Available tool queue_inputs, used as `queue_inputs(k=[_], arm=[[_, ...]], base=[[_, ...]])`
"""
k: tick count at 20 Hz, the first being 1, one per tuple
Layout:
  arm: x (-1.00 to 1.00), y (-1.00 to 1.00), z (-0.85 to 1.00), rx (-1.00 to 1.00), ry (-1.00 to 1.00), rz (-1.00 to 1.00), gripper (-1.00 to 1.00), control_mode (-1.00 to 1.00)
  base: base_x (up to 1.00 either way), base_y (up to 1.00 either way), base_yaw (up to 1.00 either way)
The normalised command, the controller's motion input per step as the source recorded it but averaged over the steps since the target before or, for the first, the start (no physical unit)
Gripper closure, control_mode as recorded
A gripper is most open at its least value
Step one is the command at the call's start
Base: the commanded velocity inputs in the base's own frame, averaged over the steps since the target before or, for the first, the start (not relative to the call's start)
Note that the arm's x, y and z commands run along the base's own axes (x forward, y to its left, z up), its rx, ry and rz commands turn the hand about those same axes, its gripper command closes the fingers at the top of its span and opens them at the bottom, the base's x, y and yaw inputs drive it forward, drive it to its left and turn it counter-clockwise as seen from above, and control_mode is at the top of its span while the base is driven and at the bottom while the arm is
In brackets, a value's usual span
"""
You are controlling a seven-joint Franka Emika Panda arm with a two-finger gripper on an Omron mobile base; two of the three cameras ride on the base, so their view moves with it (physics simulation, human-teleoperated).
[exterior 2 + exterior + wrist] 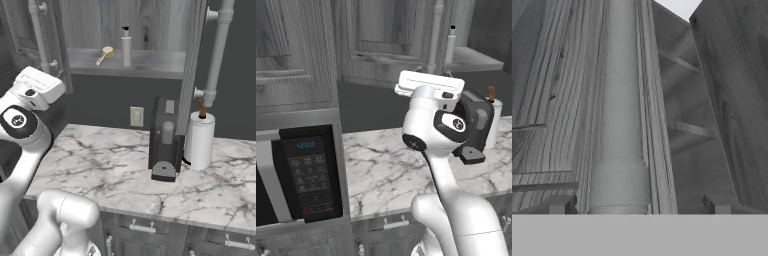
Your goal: Pick up the soap dispenser and dish brush from the sink, and place them back in the cabinet, and close the cabinet doors.
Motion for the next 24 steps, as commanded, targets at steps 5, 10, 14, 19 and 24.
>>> queue_inputs(k=[5,10,14,19,24], arm=[[0.53,0.0,-0.04,0.02,0.03,0.0,-1.0,-1.0],[0.46,0.0,-0.05,0.05,0.07,0.0,-1.0,-1.0],[0.57,0.0,0.0,0.06,0.09,0.01,-1.0,-1.0],[0.58,0.0,-0.15,0.04,0.08,0.06,-1.0,-1.0],[0.63,0.0,-0.19,0.02,0.02,0.11,-1.0,-1.0]], base=[[0.0,0.0,0.0],[0.0,0.0,0.0],[0.0,0.0,0.0],[0.0,0.0,0.0],[0.0,0.0,0.0]])
